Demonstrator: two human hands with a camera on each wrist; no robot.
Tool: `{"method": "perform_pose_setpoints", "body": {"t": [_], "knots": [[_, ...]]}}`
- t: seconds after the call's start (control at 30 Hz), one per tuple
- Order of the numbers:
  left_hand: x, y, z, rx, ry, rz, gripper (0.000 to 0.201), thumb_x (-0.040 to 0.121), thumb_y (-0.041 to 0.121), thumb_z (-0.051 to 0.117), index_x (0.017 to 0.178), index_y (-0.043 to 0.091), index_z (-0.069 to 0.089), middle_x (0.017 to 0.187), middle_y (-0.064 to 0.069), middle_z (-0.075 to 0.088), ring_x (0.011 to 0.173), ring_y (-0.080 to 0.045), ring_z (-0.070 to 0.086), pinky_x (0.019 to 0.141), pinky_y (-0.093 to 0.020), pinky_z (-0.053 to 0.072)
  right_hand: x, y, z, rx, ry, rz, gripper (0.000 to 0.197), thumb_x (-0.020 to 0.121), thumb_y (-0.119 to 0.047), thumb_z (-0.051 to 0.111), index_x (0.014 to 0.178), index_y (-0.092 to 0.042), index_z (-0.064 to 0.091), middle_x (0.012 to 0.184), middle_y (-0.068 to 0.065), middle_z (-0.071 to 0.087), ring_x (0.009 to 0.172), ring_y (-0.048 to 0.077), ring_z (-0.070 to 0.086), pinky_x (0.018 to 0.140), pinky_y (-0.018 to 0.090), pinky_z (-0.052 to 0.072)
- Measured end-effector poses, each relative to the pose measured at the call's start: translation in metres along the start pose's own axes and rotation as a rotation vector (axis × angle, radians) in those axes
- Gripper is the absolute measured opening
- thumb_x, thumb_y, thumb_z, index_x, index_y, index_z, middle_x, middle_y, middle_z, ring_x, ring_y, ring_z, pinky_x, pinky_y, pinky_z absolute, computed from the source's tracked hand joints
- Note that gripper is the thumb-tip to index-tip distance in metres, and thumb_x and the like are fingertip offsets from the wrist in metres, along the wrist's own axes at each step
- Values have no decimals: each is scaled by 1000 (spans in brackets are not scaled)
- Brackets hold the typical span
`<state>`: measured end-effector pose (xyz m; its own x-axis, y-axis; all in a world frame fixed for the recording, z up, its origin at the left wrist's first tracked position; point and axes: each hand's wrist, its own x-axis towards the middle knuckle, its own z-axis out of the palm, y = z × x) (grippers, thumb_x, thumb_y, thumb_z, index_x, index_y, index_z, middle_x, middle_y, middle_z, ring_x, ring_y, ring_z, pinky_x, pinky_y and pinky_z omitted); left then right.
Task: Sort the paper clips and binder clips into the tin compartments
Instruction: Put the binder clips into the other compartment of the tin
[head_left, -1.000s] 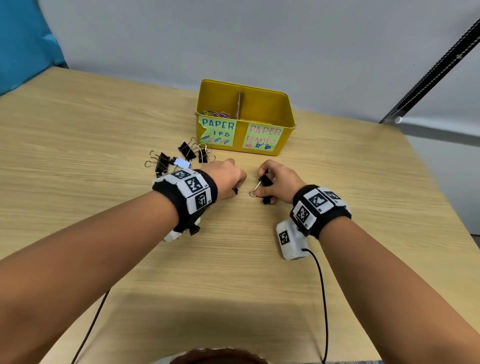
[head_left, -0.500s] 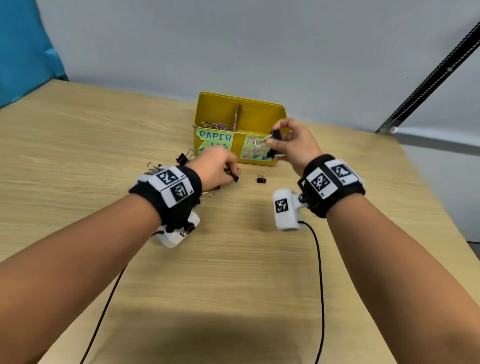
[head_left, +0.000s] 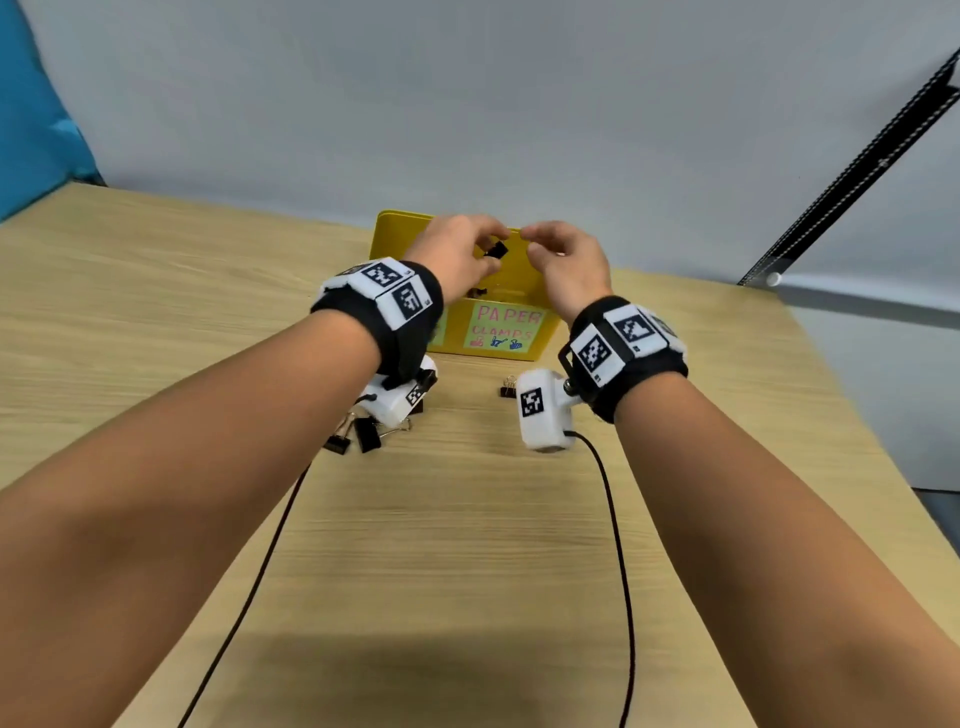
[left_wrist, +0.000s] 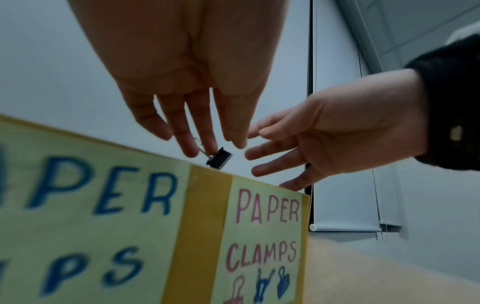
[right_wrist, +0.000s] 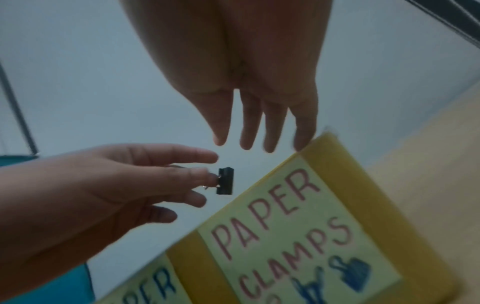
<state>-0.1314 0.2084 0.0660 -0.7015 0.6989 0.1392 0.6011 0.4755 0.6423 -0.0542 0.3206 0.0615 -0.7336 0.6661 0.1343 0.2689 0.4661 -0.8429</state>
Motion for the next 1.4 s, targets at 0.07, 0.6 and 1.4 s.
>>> {"method": "perform_pose_setpoints", "body": {"t": [0.07,0.6,1.4], "knots": [[-10,-10,-2,-26,2,24,34,89,10,56,121,19,62,115,-5,67,100,-16,59,88,-21,42,-18,6,1,-58,48,-48,13,88,-21,58,95,-16,67,85,-1,62,82,13,56,79,25,47],[-103,-68,-17,201,48,25,45,86,17,60,131,19,51,145,-5,37,137,-24,29,117,-43,24,-77,43,49,-764,-514,91,40,91,-28,53,127,-12,54,134,15,52,123,31,49,106,37,41],[-142,-81,-5,260,-457,-327,55,74,15,69,125,17,45,112,-13,51,86,-22,47,74,-31,44,-104,19,75,-614,-750,-110,37,74,-18,74,108,-15,58,107,6,56,98,23,52,77,25,35]]}}
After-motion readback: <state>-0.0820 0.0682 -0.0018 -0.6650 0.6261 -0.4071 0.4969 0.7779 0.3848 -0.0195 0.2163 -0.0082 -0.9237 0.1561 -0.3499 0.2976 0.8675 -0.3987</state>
